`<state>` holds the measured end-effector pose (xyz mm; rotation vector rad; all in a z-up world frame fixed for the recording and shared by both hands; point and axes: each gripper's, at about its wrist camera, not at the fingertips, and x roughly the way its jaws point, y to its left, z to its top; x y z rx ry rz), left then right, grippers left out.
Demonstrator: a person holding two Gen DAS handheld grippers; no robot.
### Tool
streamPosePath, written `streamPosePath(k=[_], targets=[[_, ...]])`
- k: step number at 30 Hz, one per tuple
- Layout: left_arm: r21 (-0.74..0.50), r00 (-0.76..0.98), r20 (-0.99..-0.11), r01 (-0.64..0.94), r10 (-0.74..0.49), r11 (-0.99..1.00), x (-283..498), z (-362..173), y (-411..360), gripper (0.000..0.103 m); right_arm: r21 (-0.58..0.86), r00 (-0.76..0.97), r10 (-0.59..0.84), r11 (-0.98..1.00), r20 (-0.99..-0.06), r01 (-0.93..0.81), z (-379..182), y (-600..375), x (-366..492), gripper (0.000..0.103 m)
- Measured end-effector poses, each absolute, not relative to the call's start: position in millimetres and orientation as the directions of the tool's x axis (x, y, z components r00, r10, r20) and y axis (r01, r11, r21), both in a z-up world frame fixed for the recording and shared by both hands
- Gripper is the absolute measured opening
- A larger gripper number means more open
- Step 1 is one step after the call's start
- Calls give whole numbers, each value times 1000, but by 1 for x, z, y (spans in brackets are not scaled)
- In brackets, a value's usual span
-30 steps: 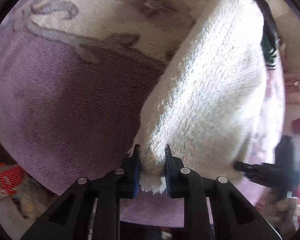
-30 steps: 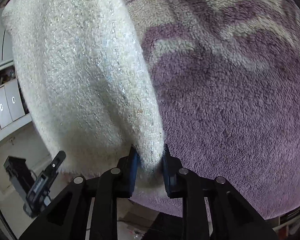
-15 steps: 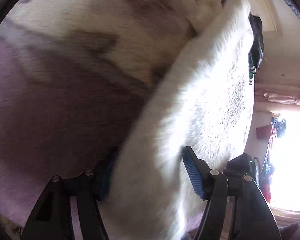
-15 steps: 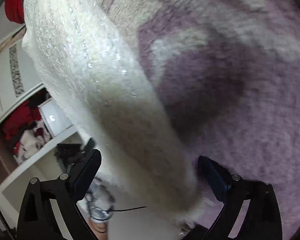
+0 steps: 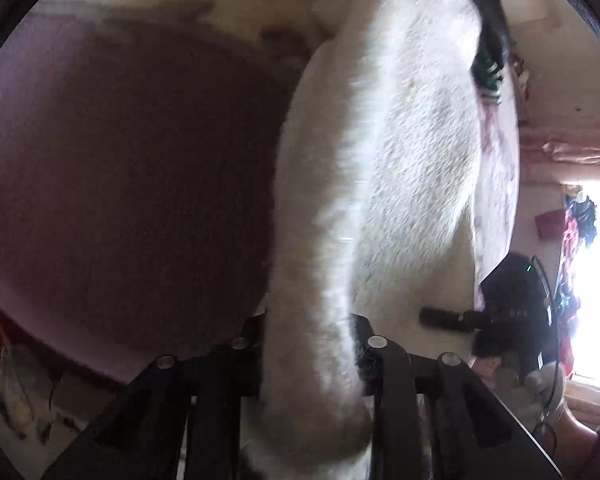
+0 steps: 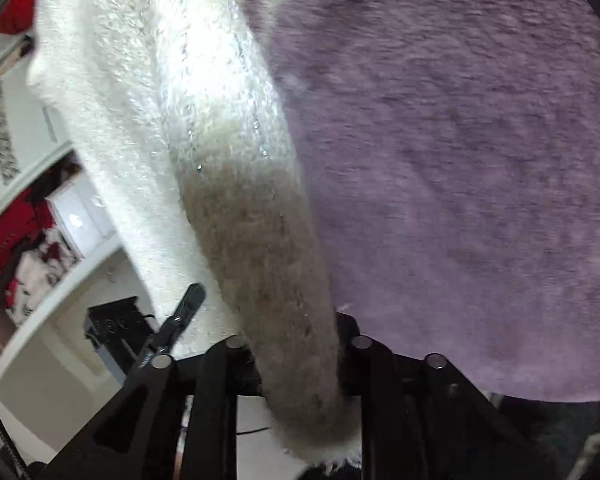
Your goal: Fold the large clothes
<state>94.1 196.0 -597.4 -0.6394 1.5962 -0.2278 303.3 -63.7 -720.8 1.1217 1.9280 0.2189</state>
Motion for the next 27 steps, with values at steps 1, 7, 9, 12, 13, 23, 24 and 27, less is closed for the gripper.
streamPosePath(k=[1,7,9,12,13,23,24,27], targets=[[-492,-8,-858,-274,-514,826,95,-592,202,34,490,-249,739,621,-626,612,-720,-70,307,41],[-350,31,-935,-229,-353,908,120,-547,239,51,486,-119,664,646,-738,589,-670,-128,351,65],[-283,55,-959,-190,-278,940,140,-535,245,90,495,-90,642,665,-762,559,-655,-134,370,65],[-320,154,-942,-145,-298,936,184,-523,252,97,474,-86,602,702,-794,531,-647,-138,387,65],[-350,187,-928,-131,-324,927,206,-518,245,97,470,-84,594,707,-800,528,-645,-134,396,65],[-367,192,-916,-49,-351,929,406,-570,171,20,446,39,536,658,-843,607,-661,-119,452,65],[-383,159,-917,-91,-366,919,413,-592,180,22,444,52,525,657,-849,609,-658,-118,457,65],[-444,149,-893,-135,-425,886,413,-595,190,24,409,70,458,703,-886,582,-638,-107,475,65]])
